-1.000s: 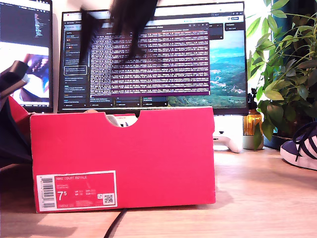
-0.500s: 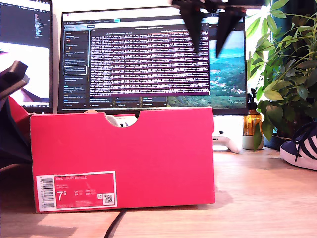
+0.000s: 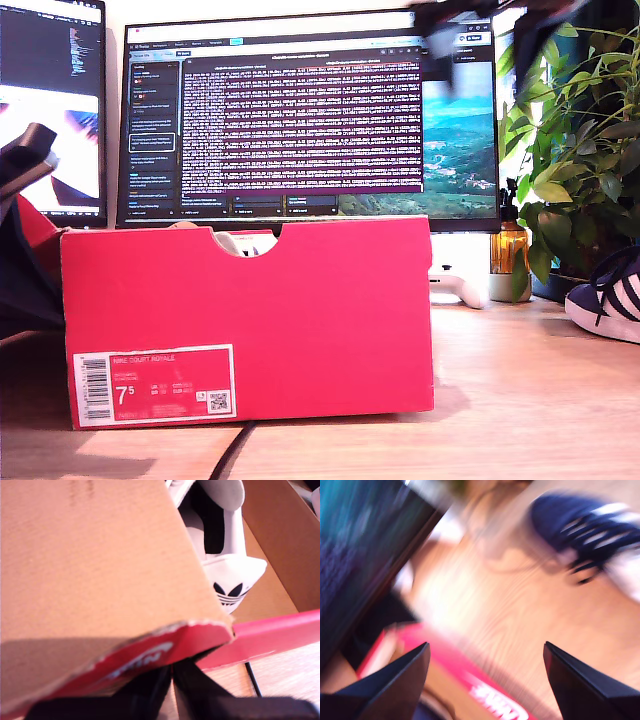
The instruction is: Pack the blue shoes by picking the first shoe and placing it inside the red shoebox, left side, then picking and rotating the second shoe and placing it in the shoebox
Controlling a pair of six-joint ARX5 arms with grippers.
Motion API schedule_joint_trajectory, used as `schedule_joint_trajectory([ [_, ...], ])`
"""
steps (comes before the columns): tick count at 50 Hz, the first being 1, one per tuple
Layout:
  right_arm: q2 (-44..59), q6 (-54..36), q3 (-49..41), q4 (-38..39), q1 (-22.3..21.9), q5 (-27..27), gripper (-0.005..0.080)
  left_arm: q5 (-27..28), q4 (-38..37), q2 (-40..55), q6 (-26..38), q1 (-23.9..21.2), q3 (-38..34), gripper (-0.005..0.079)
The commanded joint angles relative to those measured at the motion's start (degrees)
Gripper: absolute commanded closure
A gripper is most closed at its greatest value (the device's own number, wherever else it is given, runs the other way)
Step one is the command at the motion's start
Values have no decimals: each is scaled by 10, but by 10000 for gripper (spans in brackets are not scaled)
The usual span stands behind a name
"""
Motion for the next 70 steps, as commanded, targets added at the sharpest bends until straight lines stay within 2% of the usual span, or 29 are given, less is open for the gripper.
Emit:
schedule_joint_trajectory([
  [1, -23, 20, -45, -2, -17, 3, 89, 1, 5, 2, -1, -1, -4, 762],
  [16, -100, 56, -221, -2, -81, -5, 89, 1, 5, 2, -1, -1, -4, 762],
  [27, -101, 88, -313, -2, -100, -27, 89, 1, 5, 2, -1, -1, -4, 762],
  [50, -101, 125, -411, 0, -139, -25, 94, 1, 5, 2, -1, -1, -4, 762],
  [64, -100, 118, -472, 80, -154, -28, 97, 1, 5, 2, -1, -1, -4, 762],
  [70, -100, 118, -501, 120, -162, -34, 168, 1, 5, 2, -1, -1, -4, 762],
])
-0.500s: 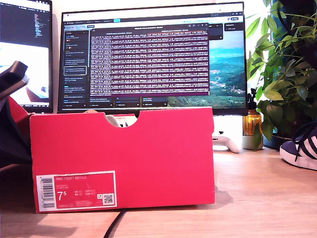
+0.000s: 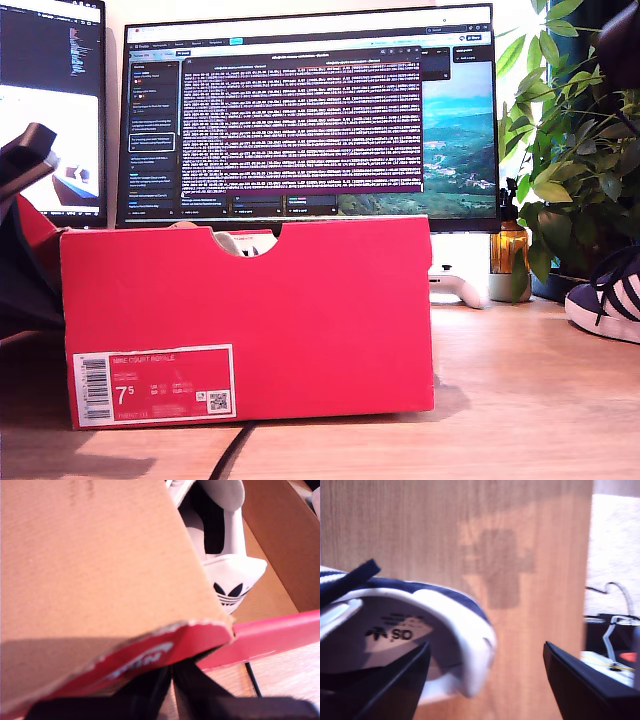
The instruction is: Pack the blue shoes by picking the first shoe and placing it inside the red shoebox, left side, then picking and rotating the second shoe and placing it in the shoebox
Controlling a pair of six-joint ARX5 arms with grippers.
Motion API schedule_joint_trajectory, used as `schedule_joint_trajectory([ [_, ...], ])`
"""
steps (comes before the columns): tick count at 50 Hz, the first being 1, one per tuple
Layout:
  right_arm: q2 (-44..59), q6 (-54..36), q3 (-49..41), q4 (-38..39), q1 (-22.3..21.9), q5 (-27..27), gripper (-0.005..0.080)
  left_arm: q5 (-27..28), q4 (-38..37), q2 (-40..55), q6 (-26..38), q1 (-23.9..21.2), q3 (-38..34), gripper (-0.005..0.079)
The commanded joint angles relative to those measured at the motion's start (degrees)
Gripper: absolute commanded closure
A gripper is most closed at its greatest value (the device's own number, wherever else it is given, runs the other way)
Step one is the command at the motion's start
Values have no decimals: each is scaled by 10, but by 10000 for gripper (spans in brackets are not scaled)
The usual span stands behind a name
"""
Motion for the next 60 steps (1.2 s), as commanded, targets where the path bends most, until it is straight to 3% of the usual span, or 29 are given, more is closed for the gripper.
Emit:
schedule_joint_trajectory([
  [1, 1, -1, -26, 16, -8, -3, 183, 1, 5, 2, -1, -1, -4, 762],
  [6, 1, 1, -52, 41, -15, -17, 356, 1, 5, 2, -1, -1, -4, 762],
  [13, 1, 28, -70, 36, -27, -33, 762, 1, 5, 2, -1, -1, -4, 762],
  [22, -2, 26, -57, 1, -36, -32, 761, 1, 5, 2, -1, -1, -4, 762],
  [30, -10, -56, -14, -21, -38, -6, 761, 1, 5, 2, -1, -1, -4, 762],
  [38, -25, -228, 58, -51, -37, 48, 761, 1, 5, 2, -1, -1, -4, 762],
  [44, -32, -403, 121, -57, -37, 49, 762, 1, 5, 2, -1, -1, -4, 762],
  [48, -32, -557, 173, -76, -37, 29, 762, 1, 5, 2, -1, -1, -4, 762],
  [60, -32, -794, 334, -76, -34, -106, 762, 1, 5, 2, -1, -1, -4, 762],
])
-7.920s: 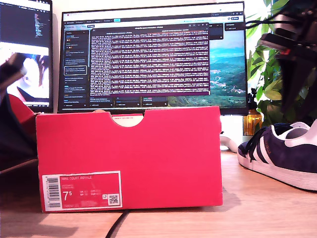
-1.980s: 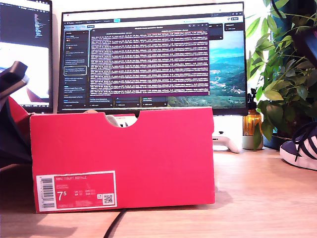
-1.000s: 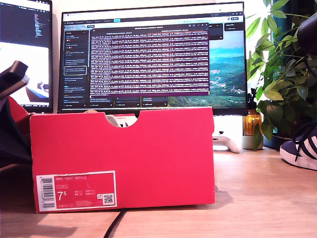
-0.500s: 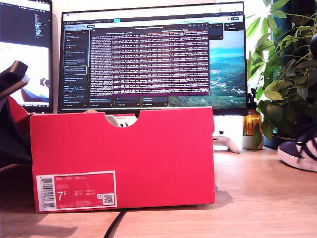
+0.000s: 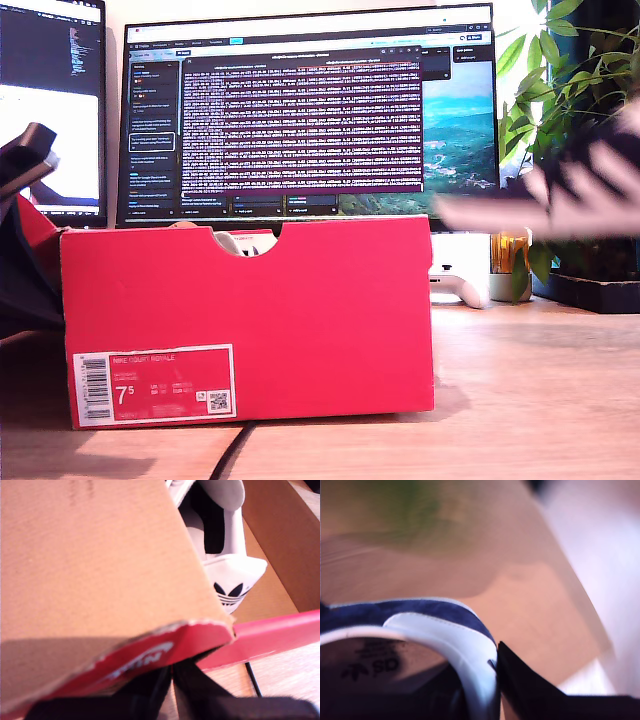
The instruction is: Pack the blue shoes by picking the first shoe and placing it inside the red shoebox, left side, then picking and rotating the second shoe and placing it in the shoebox
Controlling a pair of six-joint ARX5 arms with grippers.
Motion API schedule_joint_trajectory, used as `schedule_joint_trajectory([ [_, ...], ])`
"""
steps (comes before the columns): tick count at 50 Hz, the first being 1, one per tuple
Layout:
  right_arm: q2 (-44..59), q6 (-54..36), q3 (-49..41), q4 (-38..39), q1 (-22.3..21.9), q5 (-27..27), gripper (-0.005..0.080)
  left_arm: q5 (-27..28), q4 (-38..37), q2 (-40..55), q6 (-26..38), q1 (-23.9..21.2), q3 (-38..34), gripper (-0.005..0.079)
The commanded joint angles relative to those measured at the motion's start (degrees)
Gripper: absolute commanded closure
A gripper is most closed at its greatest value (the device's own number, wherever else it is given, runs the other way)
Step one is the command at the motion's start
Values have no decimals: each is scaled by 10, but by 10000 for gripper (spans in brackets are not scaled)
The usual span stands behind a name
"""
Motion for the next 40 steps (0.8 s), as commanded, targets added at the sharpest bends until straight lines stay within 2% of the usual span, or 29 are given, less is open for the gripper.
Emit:
schedule_joint_trajectory([
  [1, -27, -61, 50, 20, 8, -45, 762, 1, 5, 2, -1, -1, -4, 762],
  [7, -27, -176, 107, 39, 25, -125, 762, 1, 5, 2, -1, -1, -4, 762],
  [15, -27, -274, 131, 133, 51, -230, 762, 1, 5, 2, -1, -1, -4, 762],
  [21, -14, -351, 131, 193, 87, -233, 762, 1, 5, 2, -1, -1, -4, 762],
  [33, 38, -437, 131, 336, 155, -226, 762, 1, 5, 2, -1, -1, -4, 762],
  [40, 72, -499, 131, 377, 196, -208, 762, 1, 5, 2, -1, -1, -4, 762],
])
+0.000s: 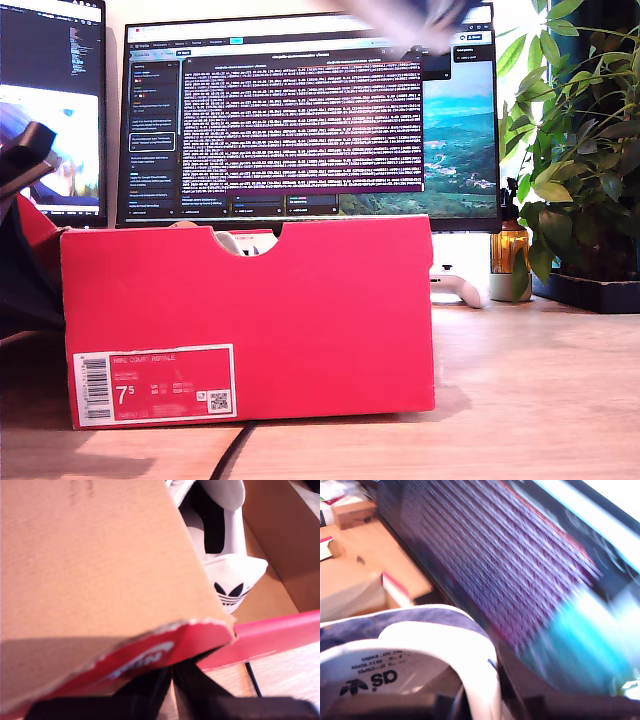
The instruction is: Pack the blue shoes by picking the first shoe and placing it inside the red shoebox, left side, then picking and rotating the second shoe and placing it in the shoebox
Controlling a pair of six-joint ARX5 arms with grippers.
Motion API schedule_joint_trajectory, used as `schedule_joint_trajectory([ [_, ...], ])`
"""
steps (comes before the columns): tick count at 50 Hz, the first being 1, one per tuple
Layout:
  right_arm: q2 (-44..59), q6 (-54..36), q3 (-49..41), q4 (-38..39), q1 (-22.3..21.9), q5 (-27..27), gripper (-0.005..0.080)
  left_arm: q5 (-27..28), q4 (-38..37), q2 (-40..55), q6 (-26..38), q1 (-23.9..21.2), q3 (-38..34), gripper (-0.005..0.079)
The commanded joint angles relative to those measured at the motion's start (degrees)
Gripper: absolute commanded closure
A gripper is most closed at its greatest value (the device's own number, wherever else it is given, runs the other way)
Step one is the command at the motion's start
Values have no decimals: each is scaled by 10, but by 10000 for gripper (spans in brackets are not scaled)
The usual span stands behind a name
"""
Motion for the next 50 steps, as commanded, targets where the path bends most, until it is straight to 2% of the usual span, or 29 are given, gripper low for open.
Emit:
schedule_joint_trajectory([
  [1, 10, -31, 11, 22, 23, 8, 762, 1, 5, 2, -1, -1, -4, 762],
  [7, 39, -94, 11, 35, 53, 33, 762, 1, 5, 2, -1, -1, -4, 762],
  [16, 80, -118, 11, 45, 76, 65, 762, 1, 5, 2, -1, -1, -4, 762],
  [32, 136, -138, 10, -22, 83, 85, 763, 1, 5, 2, -1, -1, -4, 762],
  [50, 168, -155, 10, -23, 102, 93, 763, 1, 5, 2, -1, -1, -4, 762],
])
